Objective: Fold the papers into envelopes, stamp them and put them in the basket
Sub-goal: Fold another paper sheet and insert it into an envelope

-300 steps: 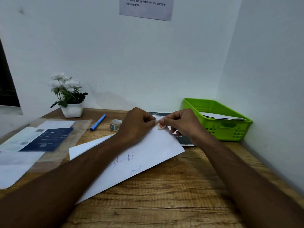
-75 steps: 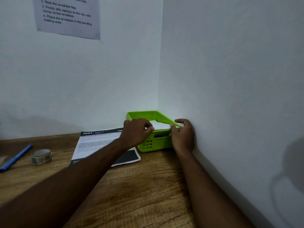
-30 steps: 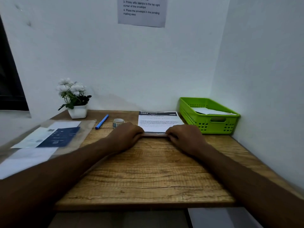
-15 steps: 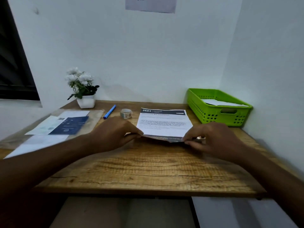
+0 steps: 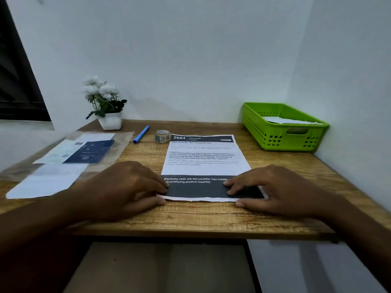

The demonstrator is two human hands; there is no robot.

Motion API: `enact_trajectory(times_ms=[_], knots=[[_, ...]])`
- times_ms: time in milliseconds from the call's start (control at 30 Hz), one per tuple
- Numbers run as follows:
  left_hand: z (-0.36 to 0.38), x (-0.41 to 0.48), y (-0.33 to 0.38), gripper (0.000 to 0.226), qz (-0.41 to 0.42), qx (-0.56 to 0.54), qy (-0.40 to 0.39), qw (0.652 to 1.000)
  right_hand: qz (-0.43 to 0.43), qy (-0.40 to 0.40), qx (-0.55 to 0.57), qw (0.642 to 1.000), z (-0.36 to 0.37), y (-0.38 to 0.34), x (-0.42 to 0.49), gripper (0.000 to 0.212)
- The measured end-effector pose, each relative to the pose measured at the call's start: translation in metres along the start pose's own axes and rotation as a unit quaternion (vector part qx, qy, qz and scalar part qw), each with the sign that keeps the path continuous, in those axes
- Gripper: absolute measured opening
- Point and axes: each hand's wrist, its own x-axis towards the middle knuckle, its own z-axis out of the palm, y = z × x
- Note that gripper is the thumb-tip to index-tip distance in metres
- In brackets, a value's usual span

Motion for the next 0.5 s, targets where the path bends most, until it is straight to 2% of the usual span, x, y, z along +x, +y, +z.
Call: enact_trajectory(times_ms=[67, 200, 333, 467, 500], knots=[[-0.002, 0.001, -0.006, 0.038, -0.016, -0.037, -0.016, 0.999, 0.004, -0.013, 0.025, 1.0, -0.002, 0.001, 0.002, 0.036], [-0.006, 0.019, -0.016, 0.037, -0.053, -0.144, -0.034, 0.988, 0.026, -0.012, 0.178, 0.984, -0.01, 0.007, 0.017, 0.026], [0.006, 0.045, -0.045, 0.054, -0.083, -0.095, -0.03, 0.992, 0.057, 0.024, 0.203, 0.977, -0.013, 0.032, 0.049, 0.026], [0.025, 0.069, -0.084, 0.021, -0.135, -0.03, -0.024, 0.99, 0.082, 0.042, 0.198, 0.976, -0.008, 0.061, 0.086, 0.021], [0.029, 0.074, -0.092, 0.019, -0.152, -0.018, -0.017, 0.988, 0.088, 0.045, 0.192, 0.976, -0.006, 0.067, 0.093, 0.018]])
